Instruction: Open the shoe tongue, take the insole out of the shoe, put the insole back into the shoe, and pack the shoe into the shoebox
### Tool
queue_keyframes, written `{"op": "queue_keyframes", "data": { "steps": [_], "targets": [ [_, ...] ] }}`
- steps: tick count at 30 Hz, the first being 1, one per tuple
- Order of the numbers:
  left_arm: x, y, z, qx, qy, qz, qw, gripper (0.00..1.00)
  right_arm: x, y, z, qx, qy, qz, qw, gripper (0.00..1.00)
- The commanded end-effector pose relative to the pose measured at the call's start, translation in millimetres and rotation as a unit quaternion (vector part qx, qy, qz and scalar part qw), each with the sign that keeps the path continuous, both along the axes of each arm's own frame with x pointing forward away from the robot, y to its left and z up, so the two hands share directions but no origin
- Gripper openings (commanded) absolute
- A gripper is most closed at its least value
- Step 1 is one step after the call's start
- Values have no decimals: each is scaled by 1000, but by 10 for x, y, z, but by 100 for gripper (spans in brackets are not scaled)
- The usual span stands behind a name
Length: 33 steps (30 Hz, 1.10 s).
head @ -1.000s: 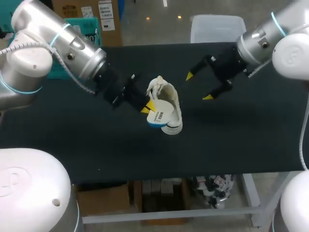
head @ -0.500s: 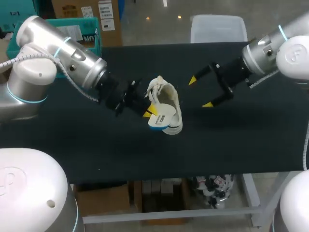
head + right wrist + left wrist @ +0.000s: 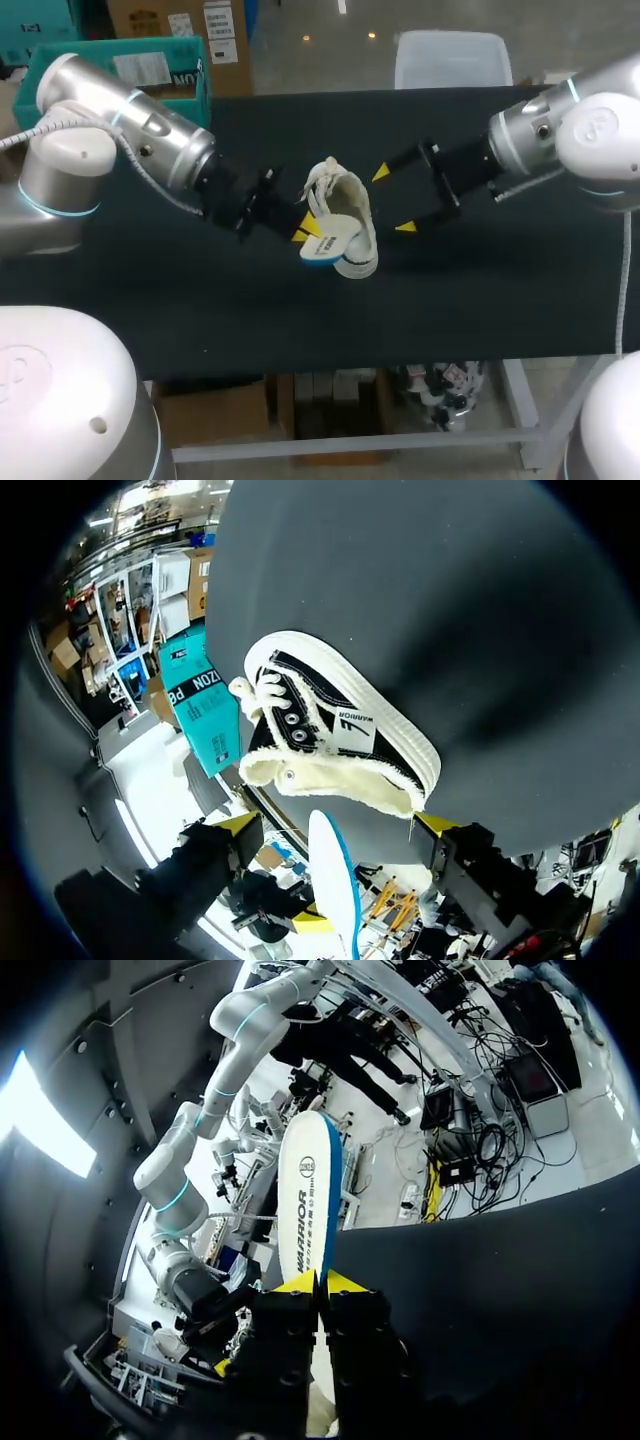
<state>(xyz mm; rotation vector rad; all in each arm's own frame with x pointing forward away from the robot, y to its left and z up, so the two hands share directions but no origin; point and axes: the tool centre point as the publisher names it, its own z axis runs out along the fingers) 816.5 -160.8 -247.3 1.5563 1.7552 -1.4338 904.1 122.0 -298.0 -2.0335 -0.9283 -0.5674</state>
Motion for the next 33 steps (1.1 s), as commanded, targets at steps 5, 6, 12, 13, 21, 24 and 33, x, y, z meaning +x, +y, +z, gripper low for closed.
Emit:
{"op": "queue_keyframes", "data": {
  "steps": [5, 6, 12, 13, 21, 24, 33],
  "targets": [
    [65, -86, -50, -10, -3, -17, 1000, 0, -64, 171, -184, 67, -5, -3, 998, 100],
    [71, -96, -53, -12, -5, -19, 1000, 0, -70, 187, -179, 67, -4, -3, 998, 100],
    [125, -138, -103, -18, -5, -25, 1000, 0, -115, 205, -143, 91, -5, -1, 996, 75],
    [156, -139, -128, -20, -1, -24, 1000, 0, -133, 217, -133, 102, -6, -2, 995, 74],
    [230, -145, -219, -26, 8, -14, 1000, 0, -193, 298, -136, 117, -6, 7, 993, 56],
    [259, -152, -244, -28, 9, -12, 999, 0, -200, 326, -176, 125, -3, 11, 992, 53],
    [277, -169, -282, -34, 13, -11, 999, 0, -176, 382, -261, 135, 5, 15, 991, 34]
  ]
}}
